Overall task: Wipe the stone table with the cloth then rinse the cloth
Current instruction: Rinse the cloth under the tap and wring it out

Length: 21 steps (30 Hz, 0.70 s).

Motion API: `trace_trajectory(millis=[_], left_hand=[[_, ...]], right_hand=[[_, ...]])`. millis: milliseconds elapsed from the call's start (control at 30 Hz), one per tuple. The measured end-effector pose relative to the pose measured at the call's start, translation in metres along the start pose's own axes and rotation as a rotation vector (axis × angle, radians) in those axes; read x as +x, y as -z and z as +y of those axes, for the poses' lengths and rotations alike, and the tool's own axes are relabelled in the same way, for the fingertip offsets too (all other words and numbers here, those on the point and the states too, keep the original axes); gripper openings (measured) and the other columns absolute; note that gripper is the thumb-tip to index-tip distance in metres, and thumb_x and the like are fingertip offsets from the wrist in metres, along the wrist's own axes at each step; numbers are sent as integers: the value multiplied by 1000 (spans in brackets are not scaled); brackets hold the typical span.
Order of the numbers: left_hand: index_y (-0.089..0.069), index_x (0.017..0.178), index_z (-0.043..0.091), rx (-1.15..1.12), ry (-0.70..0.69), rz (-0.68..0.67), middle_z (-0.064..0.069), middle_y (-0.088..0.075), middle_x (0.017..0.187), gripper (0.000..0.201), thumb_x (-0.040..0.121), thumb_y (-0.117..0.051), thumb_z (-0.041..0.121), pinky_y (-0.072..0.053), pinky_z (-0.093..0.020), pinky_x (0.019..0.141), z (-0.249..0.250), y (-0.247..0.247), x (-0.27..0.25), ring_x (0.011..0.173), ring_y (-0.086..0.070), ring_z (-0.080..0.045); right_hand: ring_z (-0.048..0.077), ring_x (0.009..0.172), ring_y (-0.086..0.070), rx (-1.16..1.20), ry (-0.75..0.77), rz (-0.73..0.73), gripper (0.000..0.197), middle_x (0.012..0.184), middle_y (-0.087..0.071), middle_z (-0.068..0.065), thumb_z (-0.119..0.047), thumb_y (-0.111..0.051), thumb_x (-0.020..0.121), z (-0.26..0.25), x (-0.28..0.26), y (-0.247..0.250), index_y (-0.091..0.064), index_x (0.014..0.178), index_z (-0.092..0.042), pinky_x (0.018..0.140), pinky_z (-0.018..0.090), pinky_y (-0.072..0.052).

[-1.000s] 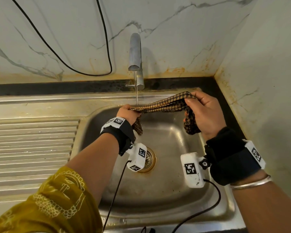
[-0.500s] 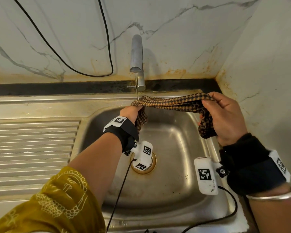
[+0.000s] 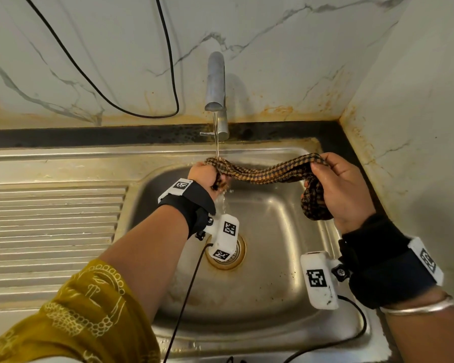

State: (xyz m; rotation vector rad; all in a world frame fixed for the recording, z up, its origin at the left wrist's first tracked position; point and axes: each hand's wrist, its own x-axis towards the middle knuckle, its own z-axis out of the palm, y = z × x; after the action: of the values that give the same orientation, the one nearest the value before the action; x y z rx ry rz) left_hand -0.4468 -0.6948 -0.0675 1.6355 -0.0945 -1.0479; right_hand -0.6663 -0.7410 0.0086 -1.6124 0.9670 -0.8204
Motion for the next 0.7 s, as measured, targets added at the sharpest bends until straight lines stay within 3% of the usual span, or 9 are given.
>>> trace_trajectory(millis=[100, 200, 267, 333, 367, 400, 467, 567, 700], left_hand=[[-44, 70, 13, 113, 8, 53, -2, -48, 44, 26, 93, -32, 7, -25, -10, 29, 2, -2, -5, 23, -37, -8], [-41, 61, 16, 10, 49, 1, 0, -37, 52, 32, 92, -40, 24, -21, -10, 32, 5, -4, -13, 26, -30, -9], [-45, 60, 15, 49, 62, -20, 0, -40, 51, 37, 93, -39, 32, -30, -14, 36, 7, -1, -15, 35, -35, -12], [-52, 66, 15, 81, 38, -54, -2, -51, 61, 29, 89, -45, 30, -51, -30, 57, 11, 4, -19, 51, -48, -17], [-54, 70, 16, 119, 11, -63, -4, -54, 67, 21, 87, -48, 26, -53, -38, 72, 11, 8, -17, 60, -51, -19], [-57, 73, 14, 166, -11, -58, -6, -56, 72, 16, 86, -50, 21, -50, -40, 77, 10, 13, -18, 64, -53, -20], [-64, 84, 7, 182, -26, -50, -17, -64, 81, 11, 85, -53, 9, -48, -37, 68, 2, 23, -20, 68, -56, -25], [-61, 98, 13, -36, -6, -165, -21, -63, 93, 31, 83, -44, -8, -52, -41, 64, -8, 33, -30, 75, -59, -31], [-55, 114, 20, -138, -3, -348, -11, -64, 98, 31, 90, -45, 4, -51, -42, 71, 0, 31, -45, 88, -61, -28]], right_hand=[[11, 80, -56, -21, -40, -45, 24, 82, -60, -3, -9, -45, 95, 1, -1, -3, -58, 84, -25, 74, 25, -44], [14, 90, -58, -79, -77, -110, 23, 91, -62, 0, -5, -44, 94, 4, 1, -9, -58, 94, -23, 78, 25, -44], [15, 101, -58, -130, -102, -167, 28, 103, -63, 1, -1, -43, 93, 5, 6, -15, -58, 104, -21, 88, 28, -45], [15, 109, -55, -188, -120, -255, 38, 113, -61, -2, 4, -43, 91, 7, 11, -27, -58, 111, -24, 97, 32, -44], [15, 112, -54, -227, -121, -299, 42, 117, -60, -2, 5, -43, 90, 7, 13, -34, -57, 115, -26, 99, 33, -43], [15, 116, -53, -256, -115, -331, 44, 121, -59, -2, 4, -44, 89, 7, 15, -43, -56, 120, -25, 101, 33, -42], [17, 122, -50, -278, -91, -340, 45, 130, -56, 1, 1, -47, 90, 4, 22, -63, -51, 130, -21, 104, 30, -38], [21, 123, -50, -289, -93, -348, 41, 133, -54, 6, -8, -52, 92, 0, 35, -99, -49, 131, -15, 105, 34, -40], [24, 111, -53, -326, -284, -280, 38, 120, -56, 9, -21, -57, 90, 5, 54, -136, -43, 124, -11, 95, 33, -42]])
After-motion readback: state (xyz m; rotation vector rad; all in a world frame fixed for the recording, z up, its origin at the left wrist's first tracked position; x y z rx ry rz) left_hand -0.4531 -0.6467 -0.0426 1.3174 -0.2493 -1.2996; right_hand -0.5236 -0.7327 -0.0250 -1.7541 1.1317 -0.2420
